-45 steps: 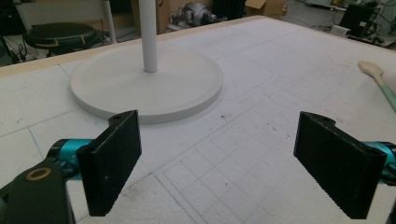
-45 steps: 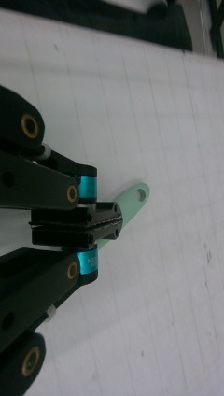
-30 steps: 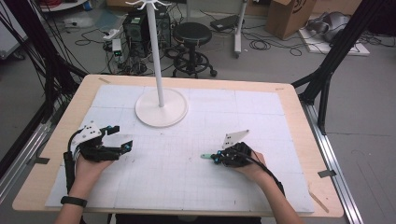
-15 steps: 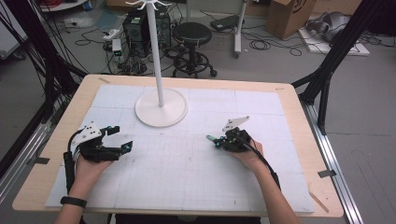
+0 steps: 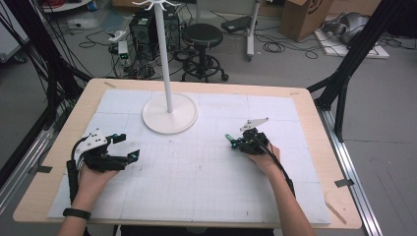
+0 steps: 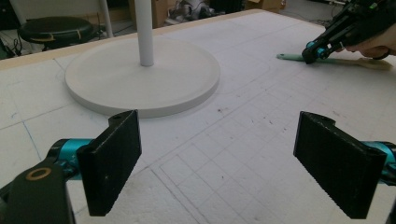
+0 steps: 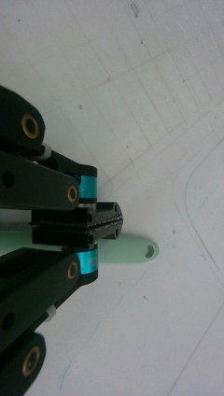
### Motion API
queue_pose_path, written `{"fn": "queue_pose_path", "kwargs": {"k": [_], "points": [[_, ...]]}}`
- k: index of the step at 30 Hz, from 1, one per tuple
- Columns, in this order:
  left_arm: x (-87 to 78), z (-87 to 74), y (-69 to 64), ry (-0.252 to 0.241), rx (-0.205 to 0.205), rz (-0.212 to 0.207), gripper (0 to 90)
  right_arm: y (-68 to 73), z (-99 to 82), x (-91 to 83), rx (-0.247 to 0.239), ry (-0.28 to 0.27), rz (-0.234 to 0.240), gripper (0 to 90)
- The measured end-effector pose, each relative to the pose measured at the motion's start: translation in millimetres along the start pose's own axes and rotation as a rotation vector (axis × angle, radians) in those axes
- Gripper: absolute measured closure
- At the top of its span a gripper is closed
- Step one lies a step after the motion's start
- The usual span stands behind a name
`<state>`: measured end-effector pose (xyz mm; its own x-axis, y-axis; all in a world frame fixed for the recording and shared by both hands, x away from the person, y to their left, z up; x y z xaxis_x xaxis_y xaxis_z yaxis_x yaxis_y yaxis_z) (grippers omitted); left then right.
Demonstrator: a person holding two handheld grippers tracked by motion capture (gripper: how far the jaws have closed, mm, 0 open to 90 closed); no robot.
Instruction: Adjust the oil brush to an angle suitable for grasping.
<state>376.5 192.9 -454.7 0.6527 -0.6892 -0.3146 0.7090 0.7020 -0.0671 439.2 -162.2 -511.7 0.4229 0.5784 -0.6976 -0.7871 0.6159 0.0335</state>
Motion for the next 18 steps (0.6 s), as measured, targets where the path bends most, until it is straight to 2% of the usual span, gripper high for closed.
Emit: {"fn": "queue_pose_path", "kwargs": {"k": [4,6,7,8,9,10,11,12,13,14,18], "points": [[-0.8,0.0,1.6,-0.002,-0.004,0.006,16.0,3.0,6.0,-11.4,-0.015,-0.046,0.021,84.8],[-1.5,0.0,2.6,-0.001,-0.005,0.01,16.0,3.4,10.6,-22.2,-0.01,-0.087,0.024,81.8],[-2.5,0.8,3.3,-0.007,-0.006,0.012,16.1,4.4,12.4,-36.2,-0.021,-0.122,0.021,78.2],[-2.5,0.8,3.3,-0.007,-0.006,0.012,16.1,4.4,12.4,-36.2,-0.021,-0.122,0.021,78.2],[-2.7,1.2,3.1,-0.01,-0.01,0.012,16.1,5.5,10.4,-47.5,-0.023,-0.138,0.018,74.2],[-3.0,1.4,3.1,-0.012,-0.01,0.011,16.1,5.5,10.4,-47.5,-0.023,-0.138,0.018,74.2],[-3.0,1.4,3.4,-0.011,-0.009,0.012,16.2,5.8,7.1,-60.1,-0.029,-0.162,0.015,70.1],[-2.9,1.2,3.4,-0.01,-0.009,0.014,16.2,5.8,7.1,-60.1,-0.029,-0.162,0.015,70.1],[-2.7,1.0,3.4,-0.009,-0.009,0.015,16.3,5.5,3.8,-69.7,-0.021,-0.18,0.011,68.5],[-2.5,0.7,3.6,-0.006,-0.006,0.015,16.5,4.9,-3.5,-83.8,-0.011,-0.208,0.001,62.3],[-2.0,-0.2,4.4,0.0,-0.008,0.019,16.5,3.6,-17.9,-100.0,0.014,-0.235,-0.009,52.7]]}}
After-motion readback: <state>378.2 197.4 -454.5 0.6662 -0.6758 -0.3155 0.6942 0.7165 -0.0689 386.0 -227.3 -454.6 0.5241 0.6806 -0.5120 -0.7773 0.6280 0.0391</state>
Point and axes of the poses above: each handheld gripper's, and its own axes: x roughly forward along the jaws, z roughly out of its top, y roughly to its left, the point moved 10 cm from there along x, roughly forward along the jaws
